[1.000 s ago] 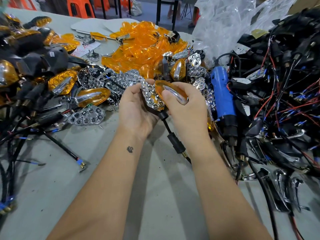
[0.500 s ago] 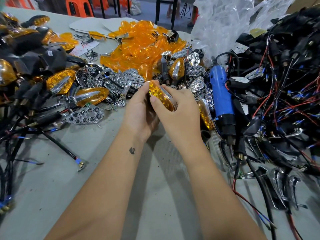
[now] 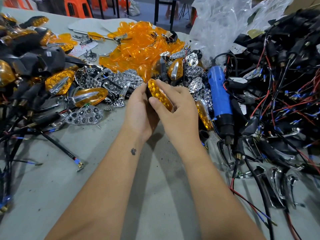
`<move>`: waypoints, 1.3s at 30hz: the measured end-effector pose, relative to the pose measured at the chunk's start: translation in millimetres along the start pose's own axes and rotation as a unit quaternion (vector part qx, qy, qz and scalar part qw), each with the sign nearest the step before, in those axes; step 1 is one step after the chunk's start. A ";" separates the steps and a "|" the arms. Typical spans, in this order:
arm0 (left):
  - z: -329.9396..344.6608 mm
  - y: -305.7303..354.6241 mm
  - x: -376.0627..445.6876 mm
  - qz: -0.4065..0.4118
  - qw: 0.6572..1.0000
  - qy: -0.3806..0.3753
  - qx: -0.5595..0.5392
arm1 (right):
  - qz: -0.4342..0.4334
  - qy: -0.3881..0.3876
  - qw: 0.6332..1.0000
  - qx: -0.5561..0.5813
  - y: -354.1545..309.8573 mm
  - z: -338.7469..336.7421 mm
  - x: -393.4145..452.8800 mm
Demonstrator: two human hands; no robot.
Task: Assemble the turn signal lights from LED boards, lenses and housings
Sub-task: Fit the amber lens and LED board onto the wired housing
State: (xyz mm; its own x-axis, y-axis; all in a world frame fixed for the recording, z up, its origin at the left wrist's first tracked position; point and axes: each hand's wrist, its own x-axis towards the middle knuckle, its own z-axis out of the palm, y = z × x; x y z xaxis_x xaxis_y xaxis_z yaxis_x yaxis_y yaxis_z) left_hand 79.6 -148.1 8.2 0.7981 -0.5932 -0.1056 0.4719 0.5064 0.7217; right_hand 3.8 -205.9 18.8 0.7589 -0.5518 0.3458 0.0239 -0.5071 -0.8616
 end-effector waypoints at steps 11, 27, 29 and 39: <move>0.0 0.7 1.0 0.020 1.000 0.014 -0.004 | 0.017 -0.014 0.998 0.063 1.7 -3.1 2.3; -3.9 4.3 1.3 0.061 0.998 -0.023 0.004 | -0.039 -0.092 0.994 -0.054 8.7 -4.5 5.2; -3.2 5.7 0.1 0.056 0.998 -0.016 0.006 | -0.043 -0.104 0.994 -0.001 7.5 -4.3 4.1; -1.2 12.0 -2.6 0.083 0.990 0.099 -0.062 | -0.024 -0.143 0.989 -0.022 4.7 7.5 -3.4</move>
State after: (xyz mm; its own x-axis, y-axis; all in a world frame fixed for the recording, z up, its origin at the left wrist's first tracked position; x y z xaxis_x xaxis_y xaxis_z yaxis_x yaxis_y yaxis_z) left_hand 83.6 -139.7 16.3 0.9202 -0.3681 -0.1332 0.3613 0.6673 0.6513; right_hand 6.3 -201.4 10.8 0.9105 -0.3203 0.2613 0.0404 -0.5601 -0.8274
